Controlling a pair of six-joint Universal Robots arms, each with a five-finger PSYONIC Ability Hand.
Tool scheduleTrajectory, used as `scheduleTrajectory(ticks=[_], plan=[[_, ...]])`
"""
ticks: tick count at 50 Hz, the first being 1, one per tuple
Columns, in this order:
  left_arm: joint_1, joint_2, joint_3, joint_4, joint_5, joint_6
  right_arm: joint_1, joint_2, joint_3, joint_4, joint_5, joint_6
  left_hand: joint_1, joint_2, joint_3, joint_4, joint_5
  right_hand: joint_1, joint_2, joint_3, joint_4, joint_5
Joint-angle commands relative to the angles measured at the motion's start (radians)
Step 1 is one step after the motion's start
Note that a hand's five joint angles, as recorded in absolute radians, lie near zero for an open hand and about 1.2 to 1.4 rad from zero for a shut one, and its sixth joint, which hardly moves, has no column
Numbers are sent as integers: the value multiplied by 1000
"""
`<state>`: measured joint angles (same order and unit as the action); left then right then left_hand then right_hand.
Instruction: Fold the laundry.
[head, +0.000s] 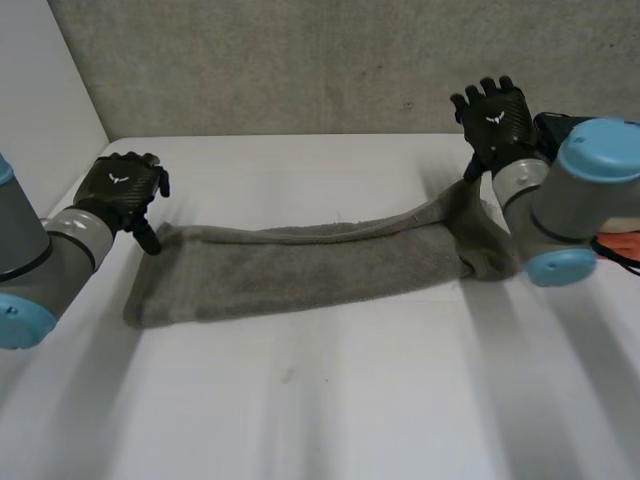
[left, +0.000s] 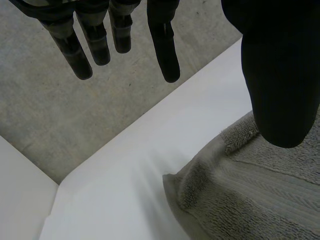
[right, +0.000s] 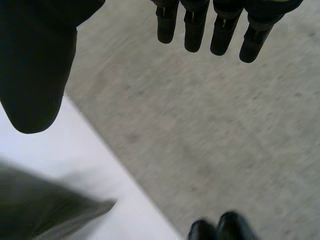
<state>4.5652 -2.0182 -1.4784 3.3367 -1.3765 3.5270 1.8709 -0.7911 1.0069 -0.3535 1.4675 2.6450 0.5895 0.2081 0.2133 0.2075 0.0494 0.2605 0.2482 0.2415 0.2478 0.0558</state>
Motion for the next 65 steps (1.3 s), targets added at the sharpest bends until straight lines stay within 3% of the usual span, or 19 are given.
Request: scheduleTrajectory(ticks=[1, 7, 13, 17, 25, 27, 32, 37, 40, 48, 51, 56, 60, 64, 65], plan=[[3, 52, -54, 0, 14, -23, -61, -111, 116, 315, -47, -17, -415, -34, -39, -33, -49, 5, 17, 24, 18, 35], [5, 91, -95, 4, 43, -42, -108, -135, 226, 432, -156, -48, -415, -34, -39, -33, -49, 486, 499, 505, 499, 516], [0, 105, -117, 4, 56, -43, -142, -105, 294, 357, -185, -118, -415, -34, -39, -33, -49, 498, 511, 517, 511, 529], [-5, 104, -125, 4, 56, -43, -150, -63, 303, 275, -177, -132, -415, -34, -39, -33, -49, 387, 399, 406, 400, 417], [-11, 92, -131, 10, 56, -42, -154, 47, 251, 140, -98, -138, -415, -34, -39, -33, -49, 395, 407, 414, 408, 425], [-11, 91, -134, 12, 54, -40, -157, 69, 231, 142, -63, -142, -415, -34, -39, -33, -49, 1132, 1144, 1151, 1145, 1162], [-11, 99, -140, 14, 56, -39, -170, -6, 300, 188, 2, -117, -415, -34, -39, -33, -49, 1136, 1148, 1155, 1149, 1166], [-5, 134, -157, 14, 54, -40, -243, -183, 445, 205, -12, -117, -415, -34, -39, -33, -49, 1136, 1148, 1155, 1149, 1166], [3, 150, -164, 14, 57, -43, -286, -218, 489, 220, -6, -138, -415, -34, -39, -33, -49, 1136, 1148, 1155, 1149, 1166], [37, 205, -224, 14, 73, -43, -511, -234, 524, 333, 78, -460, -415, -34, -39, -33, -49, 1136, 1148, 1155, 1149, 1166], [51, 220, -246, 20, 89, -43, -532, -229, 481, 311, 117, -535, -415, -34, -39, -33, -49, 1136, 1148, 1155, 1149, 1166], [60, 234, -255, 30, 105, -46, -443, -264, 437, 214, 126, -533, -415, -34, -39, -33, -49, 1136, 1148, 1155, 1149, 1166], [55, 242, -253, 30, 106, -54, -273, -329, 461, 90, 85, -516, -415, -34, -39, -33, -49, 1136, 1148, 1155, 1149, 1166], [41, 253, -255, 29, 105, -66, -86, -367, 528, -60, -44, -516, -415, -34, -39, -33, -49, 1136, 1148, 1155, 1149, 1166], [35, 254, -256, 29, 103, -71, -11, -358, 559, -121, -117, -517, -415, -34, -39, -33, -49, 1136, 1148, 1155, 1149, 1166]])
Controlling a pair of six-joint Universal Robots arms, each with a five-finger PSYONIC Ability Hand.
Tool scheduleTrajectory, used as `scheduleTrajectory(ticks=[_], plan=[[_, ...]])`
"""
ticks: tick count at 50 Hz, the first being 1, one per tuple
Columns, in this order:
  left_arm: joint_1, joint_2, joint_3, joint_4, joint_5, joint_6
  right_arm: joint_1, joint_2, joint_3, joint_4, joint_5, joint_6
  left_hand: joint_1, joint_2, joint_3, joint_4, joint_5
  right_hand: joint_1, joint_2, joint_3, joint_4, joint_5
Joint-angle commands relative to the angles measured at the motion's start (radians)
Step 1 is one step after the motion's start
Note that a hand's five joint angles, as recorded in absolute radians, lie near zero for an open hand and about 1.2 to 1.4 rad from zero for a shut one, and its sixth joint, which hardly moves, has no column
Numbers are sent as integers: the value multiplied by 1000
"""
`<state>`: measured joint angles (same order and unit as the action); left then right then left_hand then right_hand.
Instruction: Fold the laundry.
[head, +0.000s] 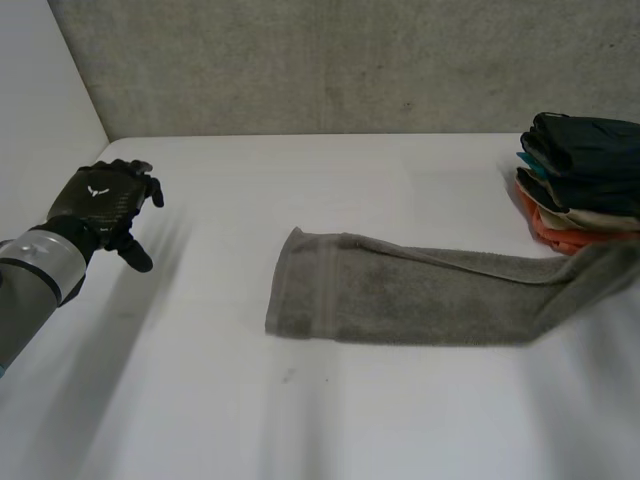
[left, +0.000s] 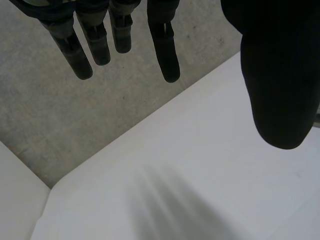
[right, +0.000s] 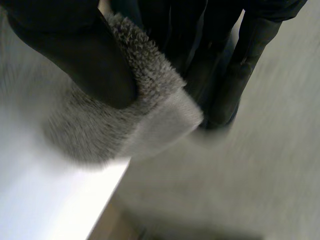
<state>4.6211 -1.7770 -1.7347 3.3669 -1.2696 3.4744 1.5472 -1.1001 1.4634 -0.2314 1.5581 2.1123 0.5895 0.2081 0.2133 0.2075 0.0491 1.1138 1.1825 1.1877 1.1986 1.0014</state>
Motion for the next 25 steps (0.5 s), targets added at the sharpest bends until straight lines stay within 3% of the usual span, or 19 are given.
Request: scheduleTrajectory(ticks=[1, 7, 14, 16, 17, 21, 25], plan=[[-25, 13, -2, -1, -4, -20, 348, -41, 116, -273, -243, 14, -415, -34, -39, -33, -49, 282, 214, 209, 198, 220], [-57, 10, -6, 0, -10, -24, 595, 86, 158, -379, -423, -15, -415, -34, -39, -33, -49, 282, 214, 209, 198, 220], [-113, -16, 1, 8, -23, -24, 706, 247, 55, -292, -351, -71, -415, -34, -39, -33, -49, 282, 214, 209, 198, 220], [-139, -28, 14, 16, -33, -24, 718, 249, 20, -249, -293, -55, -415, -34, -39, -33, -49, -618, -686, -692, -703, -680], [-148, -32, 20, 20, -37, -24, 722, 241, 15, -240, -265, -35, -415, -34, -39, -33, -49, -939, -1008, -1013, -1024, -1001], [-194, -48, 55, 32, -65, -24, 720, 171, 38, -270, -169, 153, -415, -34, -39, -33, -49, -939, -1008, -1013, -1024, -1001], [-251, -61, 93, 34, -96, -28, 680, 7, 95, -269, -139, 394, -415, -34, -39, -33, -49, -939, -1008, -1013, -1024, -1001]])
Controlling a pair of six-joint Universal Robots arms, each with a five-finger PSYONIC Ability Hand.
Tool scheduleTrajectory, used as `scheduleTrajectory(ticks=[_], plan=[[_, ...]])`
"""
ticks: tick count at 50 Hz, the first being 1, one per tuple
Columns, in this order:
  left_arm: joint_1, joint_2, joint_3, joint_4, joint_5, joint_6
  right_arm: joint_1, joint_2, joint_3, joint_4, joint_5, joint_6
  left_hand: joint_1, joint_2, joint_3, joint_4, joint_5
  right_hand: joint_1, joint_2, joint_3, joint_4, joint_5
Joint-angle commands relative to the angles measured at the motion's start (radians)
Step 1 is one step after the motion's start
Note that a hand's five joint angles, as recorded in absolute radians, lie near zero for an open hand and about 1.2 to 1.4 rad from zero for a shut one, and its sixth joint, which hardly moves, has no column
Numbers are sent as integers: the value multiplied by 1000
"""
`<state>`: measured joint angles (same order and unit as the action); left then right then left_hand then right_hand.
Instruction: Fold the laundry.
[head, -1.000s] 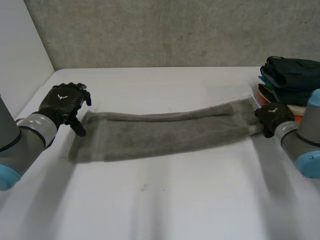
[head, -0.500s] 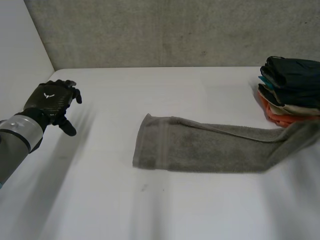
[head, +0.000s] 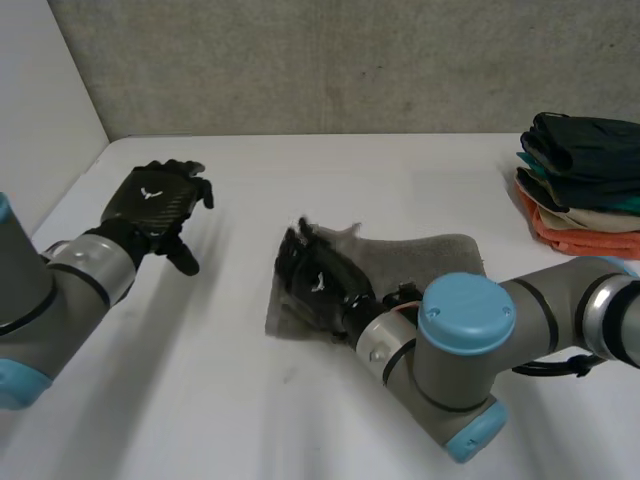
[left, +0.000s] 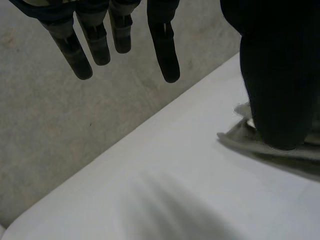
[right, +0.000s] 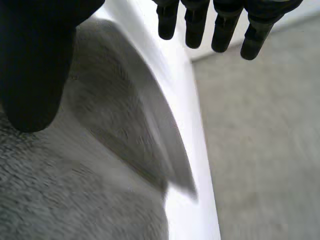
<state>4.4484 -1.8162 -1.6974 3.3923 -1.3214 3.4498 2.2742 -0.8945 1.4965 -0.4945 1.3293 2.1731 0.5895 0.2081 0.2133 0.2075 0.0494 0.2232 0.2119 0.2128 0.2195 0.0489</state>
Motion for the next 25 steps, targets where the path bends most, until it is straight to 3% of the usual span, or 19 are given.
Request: scheduleTrajectory(ticks=[1, 5, 8, 13, 20, 24, 25], plan=[[-105, -28, 71, 9, -54, -3, -62, -224, 74, 2, 90, 382, -415, -34, -39, -33, -49, -49, -37, -38, -45, -49], [-188, -52, 97, 9, -76, -4, -154, -302, 134, 92, 88, 621, -415, -34, -39, -33, -49, -49, -37, -38, -45, -49], [-247, -75, 114, 10, -85, -3, -200, -316, 154, 163, 88, 666, -415, -34, -39, -33, -49, -49, -37, -38, -45, -49], [-359, -170, 168, 30, -97, -1, -307, -317, 204, 296, 91, 630, -415, -34, -39, -33, -49, -49, -37, -38, -45, -49], [-406, -333, 271, 62, -133, 18, -370, -281, 263, 268, 106, 574, -415, -34, -39, -33, -49, -34, -23, -24, -31, -35], [-374, -408, 327, 44, -202, 75, -387, -236, 277, 251, 143, 539, -415, -34, -39, -33, -49, 159, 170, 169, 163, 159], [-360, -410, 334, 27, -240, 95, -393, -212, 275, 246, 165, 513, -415, -34, -39, -33, -49, 398, 409, 408, 402, 398]])
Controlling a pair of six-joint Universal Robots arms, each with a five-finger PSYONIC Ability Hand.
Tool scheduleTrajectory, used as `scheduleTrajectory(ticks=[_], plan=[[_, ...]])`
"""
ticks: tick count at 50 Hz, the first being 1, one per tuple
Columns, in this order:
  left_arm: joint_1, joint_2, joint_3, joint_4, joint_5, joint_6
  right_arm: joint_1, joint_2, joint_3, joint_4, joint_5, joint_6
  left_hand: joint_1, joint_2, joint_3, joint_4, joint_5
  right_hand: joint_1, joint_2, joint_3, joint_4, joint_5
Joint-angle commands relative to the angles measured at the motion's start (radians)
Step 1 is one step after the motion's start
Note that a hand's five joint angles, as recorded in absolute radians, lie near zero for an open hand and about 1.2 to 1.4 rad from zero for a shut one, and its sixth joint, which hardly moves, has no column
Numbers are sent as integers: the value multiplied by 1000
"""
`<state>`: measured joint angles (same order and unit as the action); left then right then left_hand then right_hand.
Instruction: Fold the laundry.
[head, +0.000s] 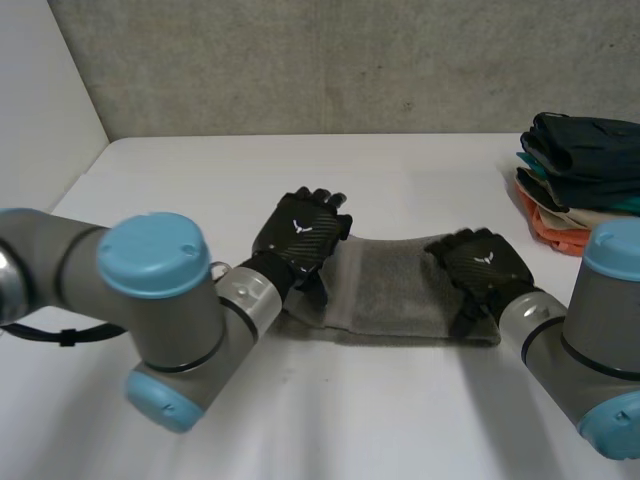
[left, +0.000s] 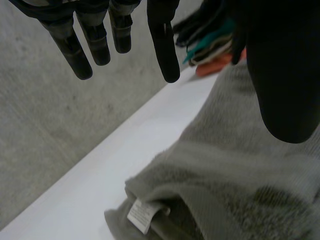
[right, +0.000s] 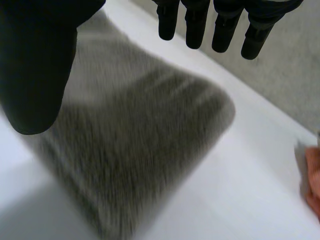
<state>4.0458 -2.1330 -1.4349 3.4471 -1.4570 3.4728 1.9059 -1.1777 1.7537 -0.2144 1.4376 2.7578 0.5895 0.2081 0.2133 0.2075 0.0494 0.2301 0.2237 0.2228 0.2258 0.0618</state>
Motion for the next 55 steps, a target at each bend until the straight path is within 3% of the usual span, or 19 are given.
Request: scheduleTrajectory(ticks=[1, 3, 7, 13, 17, 22, 24, 25, 26, 27, 29, 32, 37, 40, 47, 55], plan=[[48, -90, 70, -37, -124, 78, -28, 79, 17, -37, 69, -87, -415, -34, -39, -33, -49, 583, 589, 590, 587, 576], [71, -64, 53, -61, -166, 78, -31, 90, 12, -49, 95, -133, -415, -34, -39, -33, -49, 1145, 1151, 1152, 1149, 1139], [117, 17, -5, -83, -180, 59, 2, 55, -11, -161, 148, -285, -415, -34, -39, -33, -49, 1166, 1173, 1174, 1170, 1160], [191, 163, -114, -83, -135, 25, 171, -7, -77, -302, 127, -421, -415, -34, -39, -33, -49, 1166, 1173, 1174, 1170, 1160], [245, 255, -186, -79, -89, -3, 318, 61, -138, -332, 25, -472, -415, -34, -39, -33, -49, 1166, 1173, 1174, 1170, 1160], [297, 324, -262, -59, -37, -56, 436, 232, -224, -284, -190, -509, -415, -34, -39, -33, -49, 1166, 1173, 1174, 1170, 1160], [303, 327, -275, -51, -28, -66, 450, 279, -262, -251, -198, -521, -415, -34, -39, -33, -49, 1166, 1173, 1174, 1170, 1160], [303, 327, -280, -46, -26, -67, 453, 297, -285, -232, -186, -526, -415, -34, -39, -33, -49, 930, 937, 938, 935, 924], [303, 326, -289, -39, -22, -72, 455, 315, -333, -197, -140, -524, -415, -34, -39, -33, -49, 97, 103, 104, 101, 91], [301, 323, -291, -34, -20, -72, 453, 314, -350, -180, -105, -514, -415, -34, -39, -33, -49, -56, -49, -48, -51, -62], [300, 309, -285, -25, -19, -73, 447, 299, -376, -155, 25, -425, -415, -34, -39, -33, -49, -56, -49, -48, -51, -62], [294, 304, -262, -20, -16, -80, 437, 268, -370, -169, 101, -272, -415, -34, -39, -33, -49, -56, -49, -48, -51, -62], [253, 289, -171, -32, -26, -87, 351, 54, -277, -152, 66, 154, -415, -34, -39, -33, -49, -56, -49, -48, -51, -62], [213, 280, -115, -63, -37, -101, 300, -6, -237, -132, 31, 305, -415, -34, -39, -33, -49, -56, -49, -48, -51, -62], [105, 216, -3, -152, -36, -156, 214, -5, -270, 2, 6, 439, -415, -34, -39, -33, -49, -56, -49, -48, -51, -62], [18, 41, 119, -239, -52, -179, 173, 180, -463, 240, -25, 465, -415, -34, -39, -33, -49, -56, -49, -48, -51, -62]])
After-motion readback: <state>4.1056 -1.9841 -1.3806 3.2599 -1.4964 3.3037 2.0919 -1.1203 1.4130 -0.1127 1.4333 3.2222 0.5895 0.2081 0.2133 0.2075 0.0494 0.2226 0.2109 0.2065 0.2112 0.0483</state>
